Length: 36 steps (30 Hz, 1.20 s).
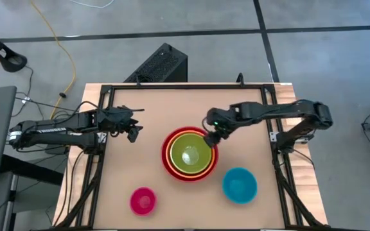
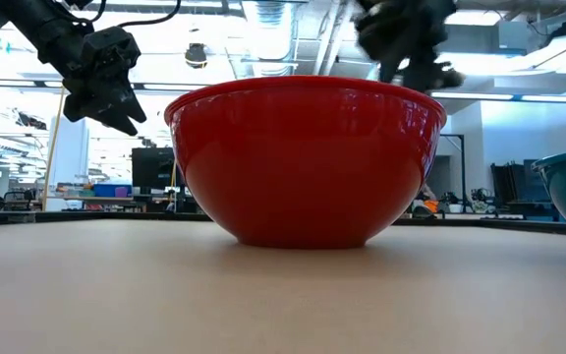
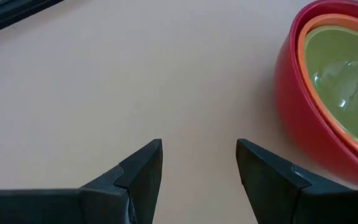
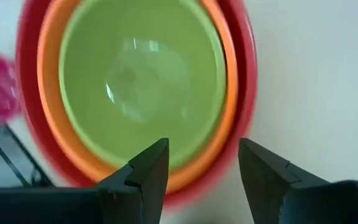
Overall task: Nest bowls inside each other by size order
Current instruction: Stack the blue bowl on top of the green bowl
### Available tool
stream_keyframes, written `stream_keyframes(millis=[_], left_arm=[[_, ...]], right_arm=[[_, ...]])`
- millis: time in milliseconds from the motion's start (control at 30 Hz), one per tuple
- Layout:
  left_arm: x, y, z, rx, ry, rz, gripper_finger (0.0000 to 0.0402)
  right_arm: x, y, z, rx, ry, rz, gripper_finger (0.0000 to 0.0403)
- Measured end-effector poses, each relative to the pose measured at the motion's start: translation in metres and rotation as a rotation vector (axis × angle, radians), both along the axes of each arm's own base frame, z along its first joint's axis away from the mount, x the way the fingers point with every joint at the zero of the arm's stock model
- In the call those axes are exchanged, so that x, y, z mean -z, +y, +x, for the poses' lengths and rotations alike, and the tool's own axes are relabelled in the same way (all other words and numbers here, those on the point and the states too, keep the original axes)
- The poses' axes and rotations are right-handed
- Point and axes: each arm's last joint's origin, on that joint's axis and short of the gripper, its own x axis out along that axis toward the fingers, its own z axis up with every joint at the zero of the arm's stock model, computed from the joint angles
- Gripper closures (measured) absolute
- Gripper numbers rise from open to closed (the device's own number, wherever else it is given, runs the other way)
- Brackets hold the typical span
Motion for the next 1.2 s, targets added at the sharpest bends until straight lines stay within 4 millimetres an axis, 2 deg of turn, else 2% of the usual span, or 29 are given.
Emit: stream_keyframes(millis=[133,267,433,533,700,900,1200], left_arm=[[0.000,0.000,0.000,0.009,0.005,0.010,0.0207],[0.000,0.000,0.000,0.012,0.008,0.022,0.0207],[0.000,0.000,0.000,0.021,0.014,0.036,0.0207],[0.000,0.001,0.000,0.010,0.016,0.045,0.0207],[0.000,0.001,0.000,0.001,0.017,0.052,0.0207],[0.000,0.001,0.000,-0.003,0.014,0.048,0.0207],[0.000,0.001,0.000,-0.017,0.003,0.023,0.0207]], right_arm=[[-0.009,0.024,-0.025,-0.088,0.078,-0.002,0.0209],[-0.009,0.052,-0.043,-0.211,0.183,-0.016,0.0211],[0.000,0.085,-0.051,-0.340,0.271,-0.039,0.0212],[0.007,0.098,-0.051,-0.396,0.317,-0.059,0.0212],[0.014,0.108,-0.051,-0.433,0.361,-0.074,0.0212],[0.022,0.110,-0.057,-0.464,0.378,-0.118,0.0212],[0.075,0.114,-0.076,-0.581,0.374,-0.104,0.0212]])
